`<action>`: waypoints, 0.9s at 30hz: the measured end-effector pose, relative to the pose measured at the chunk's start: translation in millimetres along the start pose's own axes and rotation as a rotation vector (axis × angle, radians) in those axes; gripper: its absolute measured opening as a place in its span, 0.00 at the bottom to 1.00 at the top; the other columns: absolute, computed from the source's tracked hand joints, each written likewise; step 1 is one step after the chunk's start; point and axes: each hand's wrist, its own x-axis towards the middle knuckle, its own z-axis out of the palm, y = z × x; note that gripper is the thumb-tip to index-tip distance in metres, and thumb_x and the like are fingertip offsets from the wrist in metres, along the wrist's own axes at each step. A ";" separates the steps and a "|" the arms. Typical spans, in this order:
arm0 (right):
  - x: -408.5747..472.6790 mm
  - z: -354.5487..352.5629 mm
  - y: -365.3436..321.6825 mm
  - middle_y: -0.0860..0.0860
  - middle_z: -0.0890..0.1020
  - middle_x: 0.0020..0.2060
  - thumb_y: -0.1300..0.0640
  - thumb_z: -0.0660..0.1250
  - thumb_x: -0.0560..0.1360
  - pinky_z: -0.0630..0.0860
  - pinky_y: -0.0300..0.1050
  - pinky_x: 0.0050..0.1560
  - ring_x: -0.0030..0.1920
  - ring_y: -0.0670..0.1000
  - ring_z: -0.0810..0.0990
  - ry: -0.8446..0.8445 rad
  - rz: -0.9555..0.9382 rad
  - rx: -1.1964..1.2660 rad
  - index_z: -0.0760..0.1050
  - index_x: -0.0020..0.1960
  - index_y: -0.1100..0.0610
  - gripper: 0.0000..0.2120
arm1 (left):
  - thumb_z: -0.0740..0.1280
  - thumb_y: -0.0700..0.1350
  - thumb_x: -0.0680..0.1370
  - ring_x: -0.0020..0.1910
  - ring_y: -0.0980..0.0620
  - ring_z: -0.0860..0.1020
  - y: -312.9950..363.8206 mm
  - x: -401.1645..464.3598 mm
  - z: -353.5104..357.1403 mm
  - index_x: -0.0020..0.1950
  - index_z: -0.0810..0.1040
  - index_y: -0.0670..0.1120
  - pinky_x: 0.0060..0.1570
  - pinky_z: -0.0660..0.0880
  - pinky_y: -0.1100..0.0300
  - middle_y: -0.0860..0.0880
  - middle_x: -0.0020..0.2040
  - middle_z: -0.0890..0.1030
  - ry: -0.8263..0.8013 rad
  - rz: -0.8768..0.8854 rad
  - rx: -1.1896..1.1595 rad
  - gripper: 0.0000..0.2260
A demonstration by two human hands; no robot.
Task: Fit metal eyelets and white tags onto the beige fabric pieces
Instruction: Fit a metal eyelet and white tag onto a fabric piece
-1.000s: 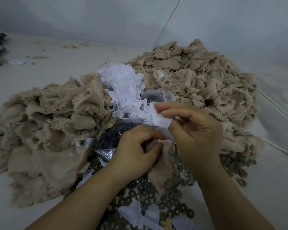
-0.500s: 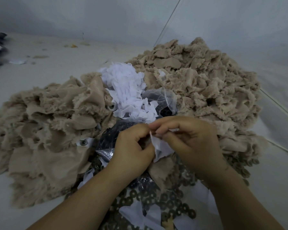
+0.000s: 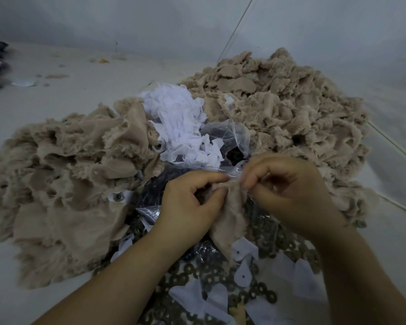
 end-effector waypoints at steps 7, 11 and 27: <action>-11.9 -26.2 -14.0 0.35 0.80 0.42 0.56 0.71 0.66 0.79 0.34 0.40 0.40 0.39 0.81 -0.614 0.274 -0.271 0.79 0.39 0.43 0.08 | 0.74 0.36 0.74 0.49 0.64 0.81 3.7 -1.0 -0.3 0.49 0.81 0.61 0.51 0.76 0.69 0.60 0.47 0.83 0.012 -0.016 0.015 0.18; -27.3 -14.9 -13.8 0.35 0.79 0.43 0.49 0.78 0.66 0.75 0.28 0.35 0.41 0.34 0.79 -0.718 0.370 -0.328 0.76 0.45 0.40 0.13 | 0.74 0.35 0.74 0.48 0.64 0.81 5.8 -1.5 -0.4 0.48 0.81 0.61 0.49 0.75 0.72 0.59 0.47 0.83 0.035 -0.027 0.001 0.18; 12.8 1.7 -24.6 0.54 0.85 0.35 0.65 0.73 0.73 0.78 0.36 0.36 0.36 0.47 0.85 -0.104 0.364 0.323 0.76 0.37 0.62 0.09 | 0.71 0.32 0.75 0.49 0.60 0.83 1.1 -0.6 -2.3 0.54 0.84 0.50 0.48 0.77 0.68 0.57 0.48 0.85 -0.036 0.129 -0.049 0.14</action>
